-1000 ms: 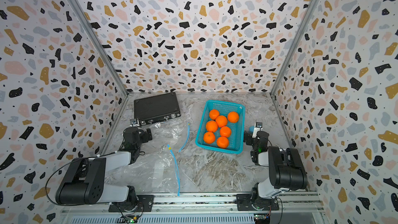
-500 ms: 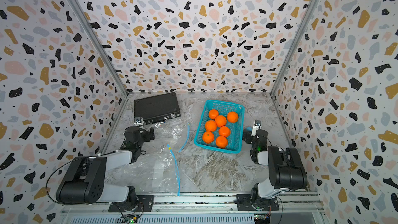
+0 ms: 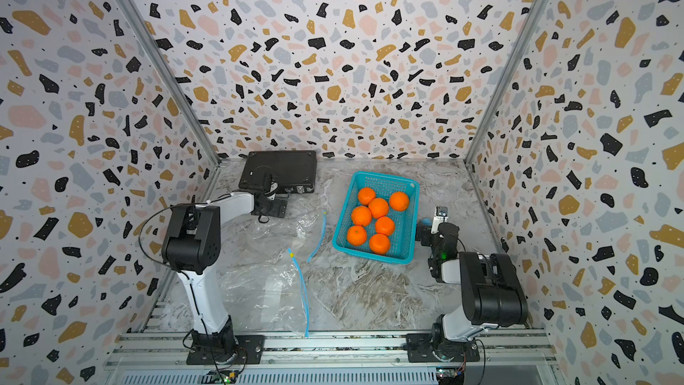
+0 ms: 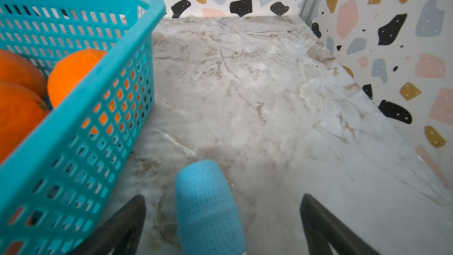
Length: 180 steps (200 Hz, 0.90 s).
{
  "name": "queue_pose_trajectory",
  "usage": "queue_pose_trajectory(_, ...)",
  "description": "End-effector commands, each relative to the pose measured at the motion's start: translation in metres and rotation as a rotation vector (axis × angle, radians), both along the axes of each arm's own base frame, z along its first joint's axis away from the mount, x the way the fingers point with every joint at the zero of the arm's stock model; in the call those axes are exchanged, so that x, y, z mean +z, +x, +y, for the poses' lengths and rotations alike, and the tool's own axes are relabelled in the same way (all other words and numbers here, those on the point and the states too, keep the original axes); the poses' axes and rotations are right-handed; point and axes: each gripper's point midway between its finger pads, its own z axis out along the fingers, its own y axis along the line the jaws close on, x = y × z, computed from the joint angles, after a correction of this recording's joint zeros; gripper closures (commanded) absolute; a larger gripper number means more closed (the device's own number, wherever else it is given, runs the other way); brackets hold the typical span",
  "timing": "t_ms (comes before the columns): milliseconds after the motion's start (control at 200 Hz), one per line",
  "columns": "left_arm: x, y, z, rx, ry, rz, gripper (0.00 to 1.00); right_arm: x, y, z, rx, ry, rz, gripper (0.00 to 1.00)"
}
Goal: Open the zip-top bag and take out the orange
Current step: Move the distractor to the center of the board, then reset both arms
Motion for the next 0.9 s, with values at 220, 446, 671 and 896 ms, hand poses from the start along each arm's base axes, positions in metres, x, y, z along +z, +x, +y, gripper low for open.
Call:
queue_pose_trajectory(220,0.082,-0.107,0.046,0.155,-0.159,-0.758,0.01,0.01,0.007,0.0,0.003,-0.011,-0.019,0.0)
queue_pose_trajectory(446,0.076,-0.095,0.033,0.073,-0.189,-0.718,0.01,0.01,0.007,0.001,0.003,-0.01,-0.019,0.01)
queue_pose_trajectory(671,0.074,-0.092,0.029,0.066,-0.156,-0.687,0.01,0.009,0.007,0.001,0.002,-0.01,-0.017,0.0)
queue_pose_trajectory(896,0.074,-0.091,0.029,0.062,-0.159,-0.688,0.01,0.009,0.007,0.001,0.003,-0.011,-0.018,0.0)
